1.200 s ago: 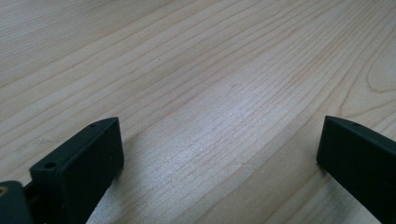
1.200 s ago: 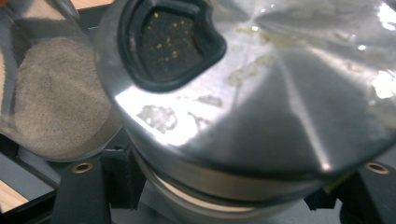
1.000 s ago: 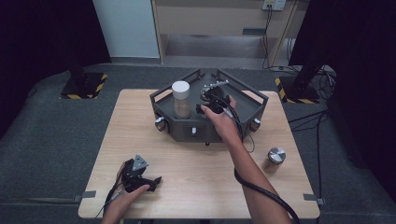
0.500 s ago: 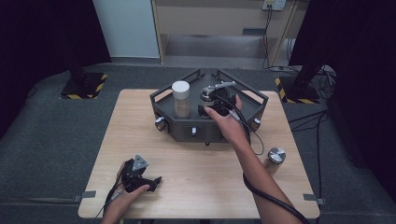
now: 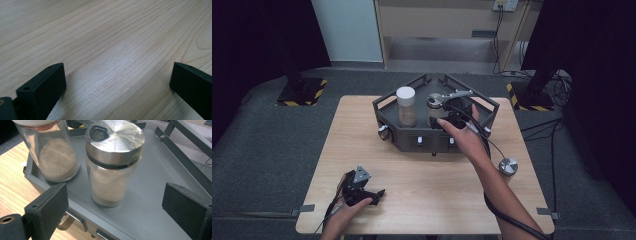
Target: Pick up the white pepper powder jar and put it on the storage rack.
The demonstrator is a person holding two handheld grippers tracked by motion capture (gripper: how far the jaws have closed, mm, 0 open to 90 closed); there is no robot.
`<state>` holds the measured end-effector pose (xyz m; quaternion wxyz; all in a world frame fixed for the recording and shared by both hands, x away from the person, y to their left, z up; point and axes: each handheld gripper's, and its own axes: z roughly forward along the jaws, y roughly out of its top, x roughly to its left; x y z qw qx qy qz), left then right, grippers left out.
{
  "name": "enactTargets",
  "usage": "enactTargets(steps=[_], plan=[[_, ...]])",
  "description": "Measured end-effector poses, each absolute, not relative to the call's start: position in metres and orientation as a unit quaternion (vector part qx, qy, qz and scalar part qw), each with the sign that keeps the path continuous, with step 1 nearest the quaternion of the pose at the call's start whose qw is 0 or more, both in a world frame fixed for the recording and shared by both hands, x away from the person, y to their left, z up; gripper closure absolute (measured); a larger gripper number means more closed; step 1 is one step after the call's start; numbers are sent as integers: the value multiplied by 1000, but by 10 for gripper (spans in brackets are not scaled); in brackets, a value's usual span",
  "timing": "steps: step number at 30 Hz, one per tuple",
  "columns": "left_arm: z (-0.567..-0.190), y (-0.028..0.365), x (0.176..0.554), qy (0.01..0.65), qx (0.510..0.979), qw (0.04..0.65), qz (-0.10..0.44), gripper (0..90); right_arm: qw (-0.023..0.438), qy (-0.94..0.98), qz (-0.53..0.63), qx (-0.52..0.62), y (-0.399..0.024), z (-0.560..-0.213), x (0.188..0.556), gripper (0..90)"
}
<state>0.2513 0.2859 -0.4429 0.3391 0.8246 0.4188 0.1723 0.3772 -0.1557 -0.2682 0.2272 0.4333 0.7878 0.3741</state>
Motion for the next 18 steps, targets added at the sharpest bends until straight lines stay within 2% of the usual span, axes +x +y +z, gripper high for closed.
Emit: enactTargets(steps=[18], plan=[[-443, 285, 251, 420, 824, 339, 174, 0, 221, 801, 375, 412, -176, -264, 353, 45]])
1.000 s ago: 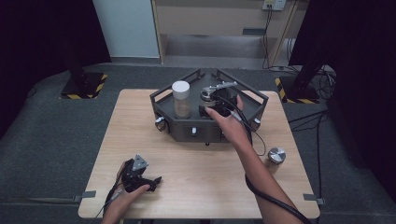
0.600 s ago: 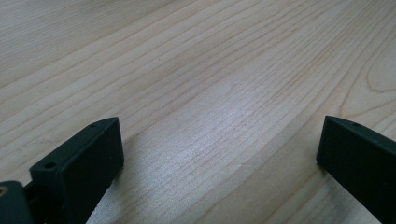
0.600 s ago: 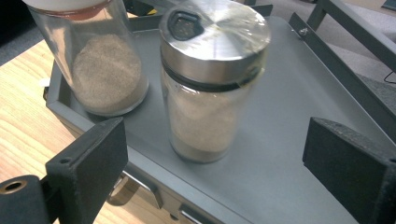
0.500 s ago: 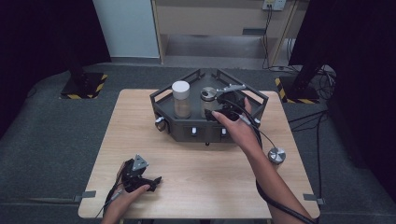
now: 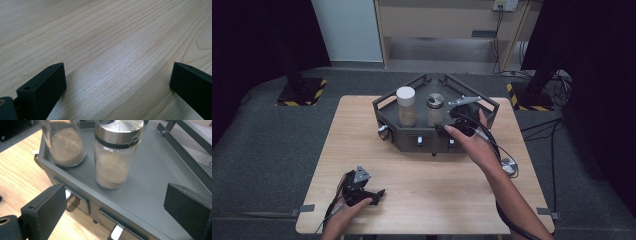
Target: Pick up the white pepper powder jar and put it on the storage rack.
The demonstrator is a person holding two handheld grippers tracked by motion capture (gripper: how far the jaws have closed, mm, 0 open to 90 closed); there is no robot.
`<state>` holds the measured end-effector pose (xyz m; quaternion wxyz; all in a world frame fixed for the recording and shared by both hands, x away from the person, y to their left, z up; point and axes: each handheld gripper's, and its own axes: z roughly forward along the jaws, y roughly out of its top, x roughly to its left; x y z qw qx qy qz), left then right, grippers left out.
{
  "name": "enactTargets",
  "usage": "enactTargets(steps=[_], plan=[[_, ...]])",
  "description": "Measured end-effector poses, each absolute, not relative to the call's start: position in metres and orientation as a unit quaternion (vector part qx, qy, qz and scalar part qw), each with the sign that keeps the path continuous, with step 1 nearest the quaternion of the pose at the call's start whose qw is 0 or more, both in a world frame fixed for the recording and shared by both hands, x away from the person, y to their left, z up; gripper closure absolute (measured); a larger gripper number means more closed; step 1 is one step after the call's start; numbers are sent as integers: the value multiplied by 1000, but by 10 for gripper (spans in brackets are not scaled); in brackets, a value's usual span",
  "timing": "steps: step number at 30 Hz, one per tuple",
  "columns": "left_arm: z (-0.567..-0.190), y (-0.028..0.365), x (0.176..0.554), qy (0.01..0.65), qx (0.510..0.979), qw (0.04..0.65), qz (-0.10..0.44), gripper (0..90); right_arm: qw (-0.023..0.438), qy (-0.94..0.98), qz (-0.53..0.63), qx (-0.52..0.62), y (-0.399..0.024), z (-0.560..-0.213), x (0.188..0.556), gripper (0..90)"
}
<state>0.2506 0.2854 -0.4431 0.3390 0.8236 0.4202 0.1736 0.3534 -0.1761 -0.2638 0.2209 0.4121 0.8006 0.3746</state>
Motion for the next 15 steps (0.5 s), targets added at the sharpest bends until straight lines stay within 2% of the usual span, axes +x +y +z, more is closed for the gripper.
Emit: enactTargets(steps=[15], plan=[[-443, 285, 251, 421, 823, 340, 173, 0, 223, 800, 369, 417, -206, -261, 332, 45]])
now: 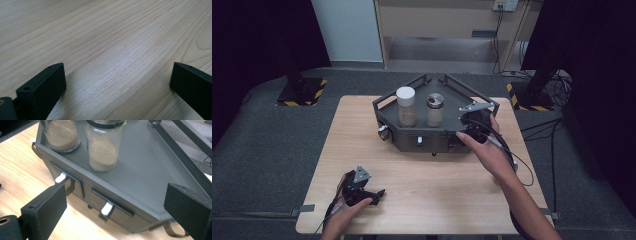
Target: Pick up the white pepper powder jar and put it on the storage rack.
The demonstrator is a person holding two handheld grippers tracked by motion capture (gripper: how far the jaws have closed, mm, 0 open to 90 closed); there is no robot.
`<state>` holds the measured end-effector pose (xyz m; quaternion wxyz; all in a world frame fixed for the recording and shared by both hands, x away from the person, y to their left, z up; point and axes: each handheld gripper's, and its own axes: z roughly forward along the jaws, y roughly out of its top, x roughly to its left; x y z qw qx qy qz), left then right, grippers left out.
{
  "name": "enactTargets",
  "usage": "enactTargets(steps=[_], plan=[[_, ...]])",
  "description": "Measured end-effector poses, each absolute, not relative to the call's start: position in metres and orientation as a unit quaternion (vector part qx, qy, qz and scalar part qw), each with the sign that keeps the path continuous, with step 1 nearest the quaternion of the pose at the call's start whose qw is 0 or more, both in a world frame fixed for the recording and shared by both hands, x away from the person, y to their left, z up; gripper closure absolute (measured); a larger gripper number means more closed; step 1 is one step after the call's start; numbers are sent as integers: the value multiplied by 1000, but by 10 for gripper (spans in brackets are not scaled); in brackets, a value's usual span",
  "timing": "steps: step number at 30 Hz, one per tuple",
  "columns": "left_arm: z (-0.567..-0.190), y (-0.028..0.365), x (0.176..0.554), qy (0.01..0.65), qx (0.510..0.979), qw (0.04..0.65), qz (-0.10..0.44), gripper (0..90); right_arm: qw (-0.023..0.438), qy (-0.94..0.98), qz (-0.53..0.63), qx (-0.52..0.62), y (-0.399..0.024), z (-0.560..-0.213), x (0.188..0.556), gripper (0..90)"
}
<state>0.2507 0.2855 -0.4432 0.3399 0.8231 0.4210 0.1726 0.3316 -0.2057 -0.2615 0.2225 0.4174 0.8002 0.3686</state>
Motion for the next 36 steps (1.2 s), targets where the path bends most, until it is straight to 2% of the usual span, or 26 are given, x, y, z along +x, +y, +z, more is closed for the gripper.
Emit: enactTargets(steps=[36], plan=[[-443, 286, 251, 420, 824, 339, 172, 0, 221, 776, 364, 465, -283, -276, 291, 44]])
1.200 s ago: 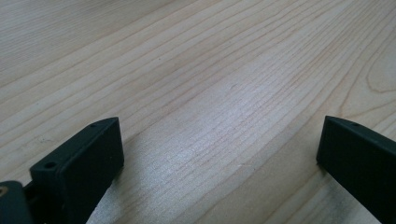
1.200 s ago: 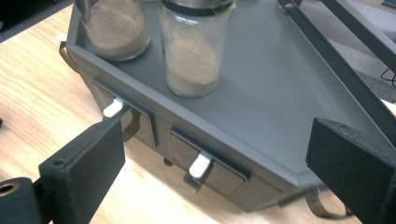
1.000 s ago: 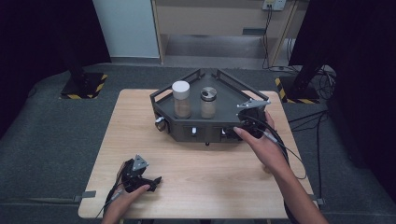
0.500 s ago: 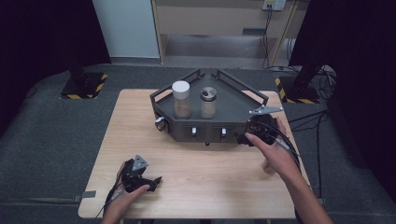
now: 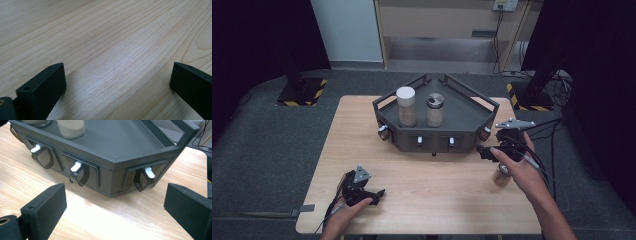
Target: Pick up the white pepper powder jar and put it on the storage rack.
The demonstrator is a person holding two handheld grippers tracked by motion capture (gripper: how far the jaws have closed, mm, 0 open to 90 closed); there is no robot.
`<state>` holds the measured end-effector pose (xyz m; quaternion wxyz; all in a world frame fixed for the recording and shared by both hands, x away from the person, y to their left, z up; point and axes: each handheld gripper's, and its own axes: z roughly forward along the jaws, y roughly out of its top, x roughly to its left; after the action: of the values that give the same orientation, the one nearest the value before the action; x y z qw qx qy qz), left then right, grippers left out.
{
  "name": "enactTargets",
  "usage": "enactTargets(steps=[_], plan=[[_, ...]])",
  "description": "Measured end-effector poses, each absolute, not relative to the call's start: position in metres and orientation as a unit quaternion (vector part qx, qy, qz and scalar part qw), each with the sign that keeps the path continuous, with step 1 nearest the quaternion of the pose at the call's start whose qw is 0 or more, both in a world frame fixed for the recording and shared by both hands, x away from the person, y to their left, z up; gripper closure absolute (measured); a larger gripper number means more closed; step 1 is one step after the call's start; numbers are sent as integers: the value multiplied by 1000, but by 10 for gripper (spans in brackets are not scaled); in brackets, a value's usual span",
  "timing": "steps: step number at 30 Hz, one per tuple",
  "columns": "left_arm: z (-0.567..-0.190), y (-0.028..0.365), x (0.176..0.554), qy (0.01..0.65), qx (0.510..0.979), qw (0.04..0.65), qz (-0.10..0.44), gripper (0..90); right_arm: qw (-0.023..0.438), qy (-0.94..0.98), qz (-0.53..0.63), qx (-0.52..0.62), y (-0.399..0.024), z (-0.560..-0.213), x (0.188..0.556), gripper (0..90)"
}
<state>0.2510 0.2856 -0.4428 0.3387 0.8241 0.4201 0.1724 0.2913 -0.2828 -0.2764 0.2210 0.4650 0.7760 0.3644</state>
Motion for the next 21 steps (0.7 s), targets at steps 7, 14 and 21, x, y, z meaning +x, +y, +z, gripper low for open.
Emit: enactTargets(steps=[7, 14, 21], plan=[[-443, 286, 251, 420, 824, 339, 173, 0, 221, 772, 368, 468, -291, -280, 282, 44], [-443, 286, 251, 420, 824, 339, 173, 0, 225, 770, 366, 471, -300, -281, 274, 43], [-443, 286, 251, 420, 824, 339, 173, 0, 226, 765, 364, 480, -310, -285, 267, 43]])
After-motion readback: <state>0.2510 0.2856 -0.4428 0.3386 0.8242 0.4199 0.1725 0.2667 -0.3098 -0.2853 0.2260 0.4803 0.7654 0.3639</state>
